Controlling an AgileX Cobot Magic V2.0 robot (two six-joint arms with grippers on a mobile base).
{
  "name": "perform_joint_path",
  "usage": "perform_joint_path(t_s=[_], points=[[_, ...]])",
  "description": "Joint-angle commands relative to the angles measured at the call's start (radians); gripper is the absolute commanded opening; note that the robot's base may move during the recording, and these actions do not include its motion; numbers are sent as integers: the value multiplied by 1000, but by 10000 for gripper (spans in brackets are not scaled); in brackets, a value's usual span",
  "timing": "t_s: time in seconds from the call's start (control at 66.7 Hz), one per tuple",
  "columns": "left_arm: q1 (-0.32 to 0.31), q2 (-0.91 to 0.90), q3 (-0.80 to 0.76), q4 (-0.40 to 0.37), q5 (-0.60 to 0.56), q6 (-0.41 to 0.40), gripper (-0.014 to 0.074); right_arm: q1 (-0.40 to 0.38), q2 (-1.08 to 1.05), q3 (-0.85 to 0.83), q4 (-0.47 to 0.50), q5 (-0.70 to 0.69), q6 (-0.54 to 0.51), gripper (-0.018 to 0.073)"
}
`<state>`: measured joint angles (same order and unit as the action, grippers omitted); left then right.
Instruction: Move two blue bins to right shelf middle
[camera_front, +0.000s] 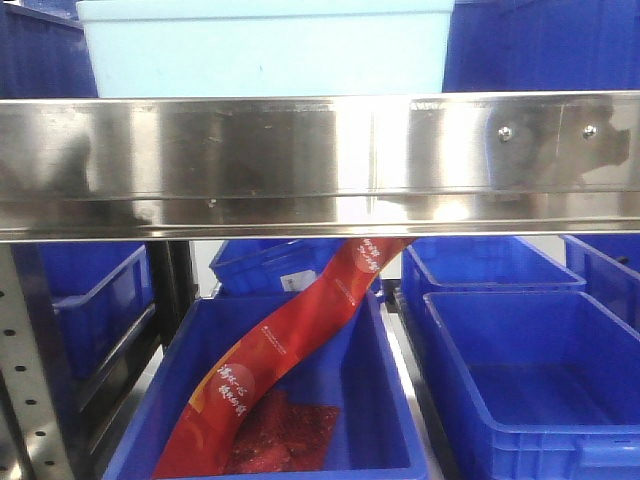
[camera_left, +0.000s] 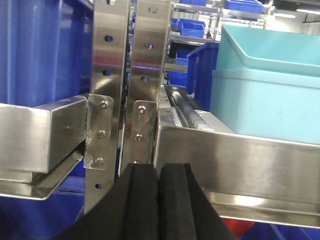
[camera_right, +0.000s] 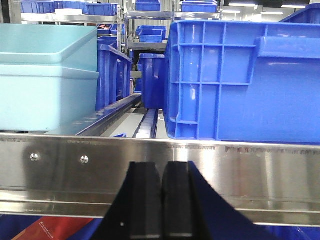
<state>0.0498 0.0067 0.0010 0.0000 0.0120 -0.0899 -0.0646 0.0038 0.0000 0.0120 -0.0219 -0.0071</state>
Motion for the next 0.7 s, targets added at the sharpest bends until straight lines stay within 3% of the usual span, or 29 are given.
perform_joint_path(t_s=[0.0, 0.69], points=[[-17, -7, -1, 10, -24, 9, -111, -3, -4, 0, 0, -22, -4, -166], [-26, -7, -1, 10, -29, 9, -111, -3, -4, 0, 0, -22, -4, -166]])
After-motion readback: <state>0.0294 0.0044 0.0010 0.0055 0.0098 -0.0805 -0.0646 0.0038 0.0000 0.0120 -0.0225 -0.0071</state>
